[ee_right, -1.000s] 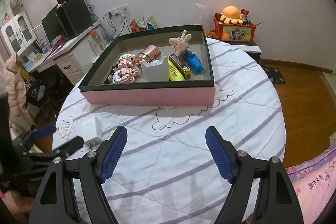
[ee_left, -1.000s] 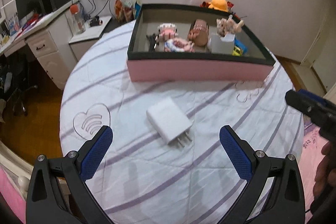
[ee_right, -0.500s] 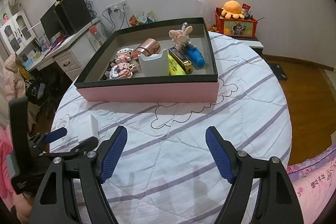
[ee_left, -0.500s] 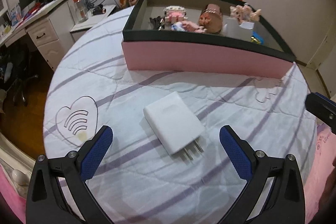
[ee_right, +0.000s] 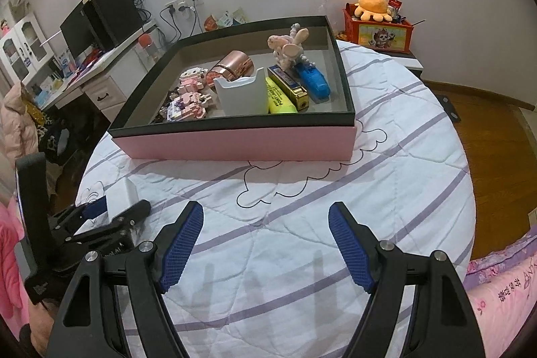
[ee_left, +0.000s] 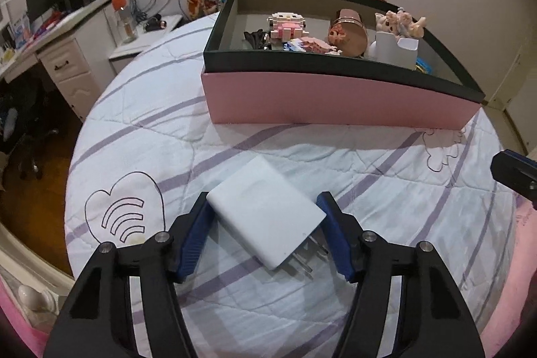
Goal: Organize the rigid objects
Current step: 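Grasp the white charger with the left gripper, then carry the white charger into the box and release it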
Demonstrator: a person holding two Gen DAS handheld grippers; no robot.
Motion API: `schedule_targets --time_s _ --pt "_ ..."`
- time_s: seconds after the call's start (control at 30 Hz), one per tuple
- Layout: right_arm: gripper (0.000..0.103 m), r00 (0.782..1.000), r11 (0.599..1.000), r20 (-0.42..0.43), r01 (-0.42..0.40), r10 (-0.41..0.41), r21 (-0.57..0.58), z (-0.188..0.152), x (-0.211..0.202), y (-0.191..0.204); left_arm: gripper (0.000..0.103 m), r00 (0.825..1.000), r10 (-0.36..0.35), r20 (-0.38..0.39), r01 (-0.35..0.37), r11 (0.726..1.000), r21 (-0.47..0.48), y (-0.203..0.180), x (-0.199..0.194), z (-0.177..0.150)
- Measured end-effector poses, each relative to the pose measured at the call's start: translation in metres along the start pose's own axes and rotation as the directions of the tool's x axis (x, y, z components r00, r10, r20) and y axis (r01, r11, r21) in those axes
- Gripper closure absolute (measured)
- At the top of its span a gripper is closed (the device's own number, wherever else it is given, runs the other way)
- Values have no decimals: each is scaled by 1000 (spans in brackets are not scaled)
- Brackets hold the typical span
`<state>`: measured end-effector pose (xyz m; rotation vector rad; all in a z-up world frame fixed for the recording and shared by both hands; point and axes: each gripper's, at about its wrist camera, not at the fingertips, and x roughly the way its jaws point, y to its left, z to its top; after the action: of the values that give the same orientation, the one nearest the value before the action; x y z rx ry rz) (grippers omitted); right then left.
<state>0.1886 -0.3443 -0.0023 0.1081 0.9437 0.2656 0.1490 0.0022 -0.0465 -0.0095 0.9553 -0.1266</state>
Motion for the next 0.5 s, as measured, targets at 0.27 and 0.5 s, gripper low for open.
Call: schedule_targets --time_s 0.27,0.5 --pt "25 1000 1000 2 -1 1 0 0 0 0 39 1000 -23 -5 23 1000 11 3 -8 -4" --pt "25 1000 1000 9 -3 3 1 2 -3 -1 39 1000 -29 -2 29 999 27 -5 -19 1"
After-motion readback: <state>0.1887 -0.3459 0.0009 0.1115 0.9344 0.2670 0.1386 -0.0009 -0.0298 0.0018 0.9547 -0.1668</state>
